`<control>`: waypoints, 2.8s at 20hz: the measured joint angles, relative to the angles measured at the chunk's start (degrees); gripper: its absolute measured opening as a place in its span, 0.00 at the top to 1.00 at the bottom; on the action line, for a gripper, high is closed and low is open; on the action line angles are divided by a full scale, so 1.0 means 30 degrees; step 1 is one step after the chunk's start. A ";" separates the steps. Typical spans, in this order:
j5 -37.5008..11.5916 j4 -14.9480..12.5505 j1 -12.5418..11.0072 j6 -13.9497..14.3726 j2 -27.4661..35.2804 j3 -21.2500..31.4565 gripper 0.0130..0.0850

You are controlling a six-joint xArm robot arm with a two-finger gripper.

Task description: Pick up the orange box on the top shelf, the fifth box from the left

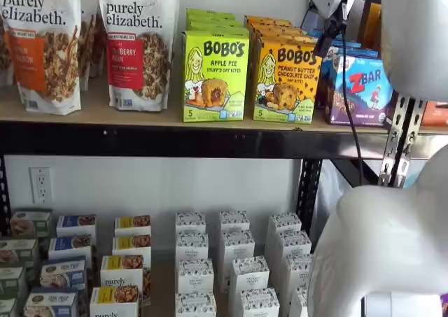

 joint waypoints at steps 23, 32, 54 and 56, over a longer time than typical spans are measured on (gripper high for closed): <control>0.1419 -0.2002 0.1251 0.0792 0.2624 -0.2248 0.00; 0.1548 -0.2553 0.1577 0.0972 0.2913 -0.2071 0.00; 0.1111 -0.2953 0.1704 0.0962 0.2855 -0.1142 0.00; 0.1057 -0.2929 0.1699 0.0958 0.2840 -0.1093 0.00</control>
